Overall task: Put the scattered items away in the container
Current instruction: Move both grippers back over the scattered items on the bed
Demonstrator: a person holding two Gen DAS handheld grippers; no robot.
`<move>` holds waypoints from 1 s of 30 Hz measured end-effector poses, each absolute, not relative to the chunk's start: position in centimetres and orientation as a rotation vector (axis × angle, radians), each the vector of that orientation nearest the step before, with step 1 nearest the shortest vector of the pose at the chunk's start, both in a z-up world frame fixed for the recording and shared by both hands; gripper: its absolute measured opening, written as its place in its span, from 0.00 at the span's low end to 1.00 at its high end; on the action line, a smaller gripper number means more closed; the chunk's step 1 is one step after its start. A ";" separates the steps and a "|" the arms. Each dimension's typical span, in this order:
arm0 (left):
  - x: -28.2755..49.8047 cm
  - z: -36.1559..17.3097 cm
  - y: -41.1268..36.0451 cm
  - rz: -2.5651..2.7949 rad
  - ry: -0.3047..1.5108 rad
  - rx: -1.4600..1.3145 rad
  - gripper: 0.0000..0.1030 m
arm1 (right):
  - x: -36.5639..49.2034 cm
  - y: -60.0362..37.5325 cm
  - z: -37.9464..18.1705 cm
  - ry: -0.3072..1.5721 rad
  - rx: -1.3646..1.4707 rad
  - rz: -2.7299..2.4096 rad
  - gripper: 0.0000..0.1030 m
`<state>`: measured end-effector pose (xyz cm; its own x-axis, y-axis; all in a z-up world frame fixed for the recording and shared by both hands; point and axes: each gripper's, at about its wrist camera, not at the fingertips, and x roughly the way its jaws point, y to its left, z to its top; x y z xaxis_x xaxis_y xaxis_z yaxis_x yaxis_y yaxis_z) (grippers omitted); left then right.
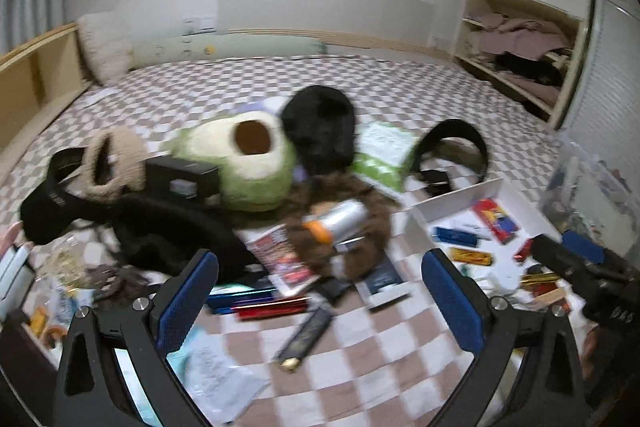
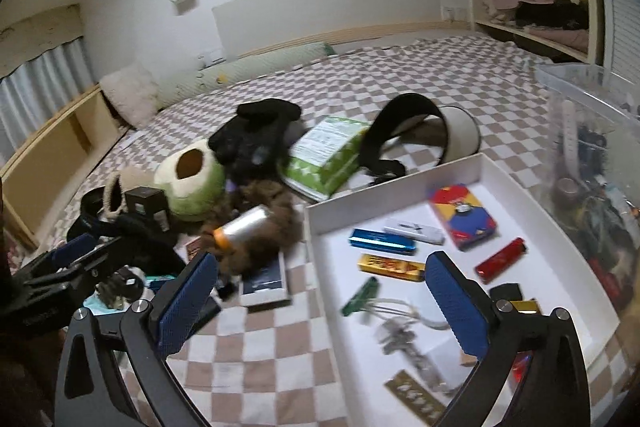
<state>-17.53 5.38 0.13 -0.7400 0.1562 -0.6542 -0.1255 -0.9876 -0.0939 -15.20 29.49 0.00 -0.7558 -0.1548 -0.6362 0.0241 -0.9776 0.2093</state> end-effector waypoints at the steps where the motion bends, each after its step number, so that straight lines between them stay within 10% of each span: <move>1: -17.3 -0.2 4.8 2.810 -0.066 -1.065 0.99 | -15.2 29.0 -0.1 -0.286 1.045 -2.831 1.00; 30: -9.6 -12.0 -1.0 2.907 0.027 -1.414 0.99 | -18.4 16.3 -13.4 0.159 1.424 -2.292 1.00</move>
<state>-9.56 -0.99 -12.01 -0.6142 -0.0894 -0.7841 0.0746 -0.9957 0.0551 -18.43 16.28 -13.43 -0.3769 -0.3010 -0.8760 0.4190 -0.8988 0.1286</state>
